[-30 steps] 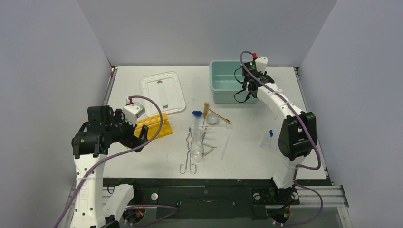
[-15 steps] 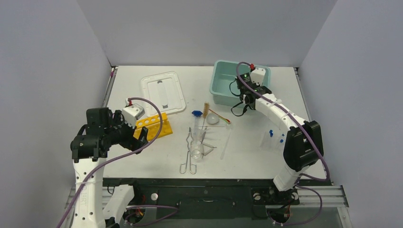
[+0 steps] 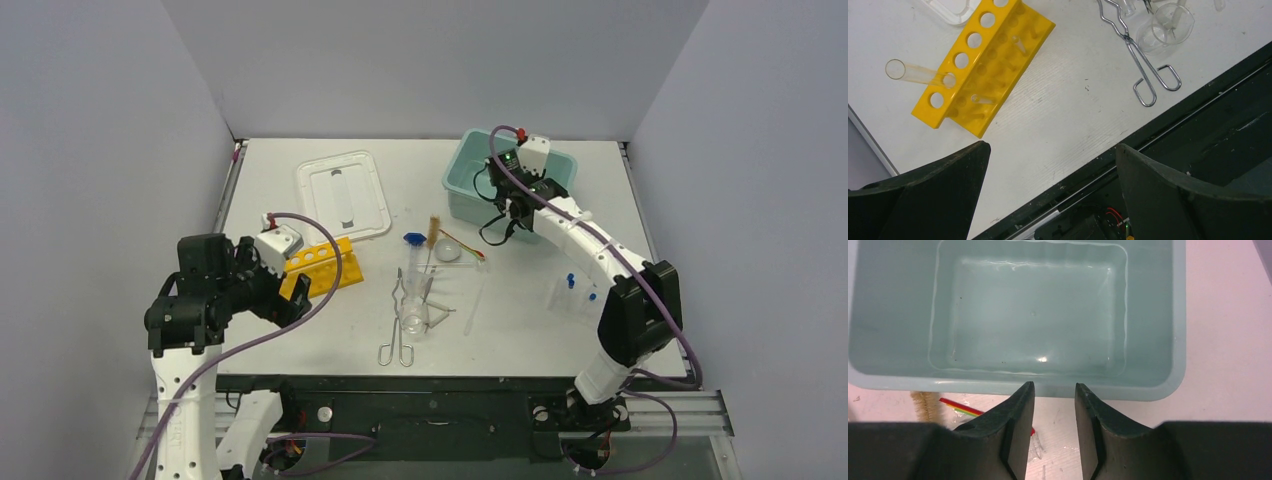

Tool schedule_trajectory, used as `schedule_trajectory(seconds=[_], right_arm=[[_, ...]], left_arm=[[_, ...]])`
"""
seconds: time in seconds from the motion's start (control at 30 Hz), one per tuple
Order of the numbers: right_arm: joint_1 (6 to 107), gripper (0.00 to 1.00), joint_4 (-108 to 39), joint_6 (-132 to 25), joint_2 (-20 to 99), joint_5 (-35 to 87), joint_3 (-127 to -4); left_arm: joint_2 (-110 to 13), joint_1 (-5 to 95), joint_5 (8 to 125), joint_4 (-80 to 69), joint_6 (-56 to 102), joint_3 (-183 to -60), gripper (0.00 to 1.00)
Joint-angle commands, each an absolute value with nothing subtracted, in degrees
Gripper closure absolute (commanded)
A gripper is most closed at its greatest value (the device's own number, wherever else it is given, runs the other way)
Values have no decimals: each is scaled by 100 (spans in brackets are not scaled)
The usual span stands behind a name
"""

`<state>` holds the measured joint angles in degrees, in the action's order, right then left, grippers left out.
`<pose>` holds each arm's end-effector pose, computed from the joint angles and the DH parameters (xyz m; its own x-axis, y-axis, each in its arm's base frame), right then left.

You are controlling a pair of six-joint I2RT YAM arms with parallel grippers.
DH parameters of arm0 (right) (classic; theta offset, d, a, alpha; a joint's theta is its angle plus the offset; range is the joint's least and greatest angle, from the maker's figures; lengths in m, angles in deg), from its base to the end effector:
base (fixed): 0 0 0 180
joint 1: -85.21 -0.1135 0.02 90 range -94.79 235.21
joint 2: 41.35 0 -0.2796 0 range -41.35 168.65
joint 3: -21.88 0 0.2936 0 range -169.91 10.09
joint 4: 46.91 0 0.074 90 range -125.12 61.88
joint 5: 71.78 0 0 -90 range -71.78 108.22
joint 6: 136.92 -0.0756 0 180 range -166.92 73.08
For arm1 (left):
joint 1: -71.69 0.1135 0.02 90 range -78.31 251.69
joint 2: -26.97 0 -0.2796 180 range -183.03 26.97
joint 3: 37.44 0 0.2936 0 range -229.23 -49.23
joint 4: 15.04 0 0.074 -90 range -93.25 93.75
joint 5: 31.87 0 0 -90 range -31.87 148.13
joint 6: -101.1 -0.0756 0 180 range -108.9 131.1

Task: Organize the chemistry lab equipment
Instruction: Pick up the chemistry item at the center of the board.

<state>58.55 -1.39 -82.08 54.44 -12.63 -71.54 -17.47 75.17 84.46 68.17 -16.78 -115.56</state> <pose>0.4059 0.1604 0.2765 -0.5869 0.2585 -0.7673 0.3181 0.9451 0.0751 0.1584 -0.0240 0.3642 -0.5623 0.3857 -0.7315 0.5610 0.8278 0.0053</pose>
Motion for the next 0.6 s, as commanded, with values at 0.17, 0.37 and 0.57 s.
schedule_trajectory(seconds=[0.17, 0.37, 0.57], right_arm=[[5085, 54, -596, -8250, 3464, -698, -5978], [4193, 50, -1190, -8906, 2916, 163, -4717], [3445, 49, -1686, -9228, 3505, 336, -4562]], left_arm=[[-1918, 7530, 8574, 6743, -1674, -11743, 3], [-1979, 7529, 8556, 6674, -1661, -11740, 3], [-2000, 7529, 8546, 6686, -1606, -11809, 3]])
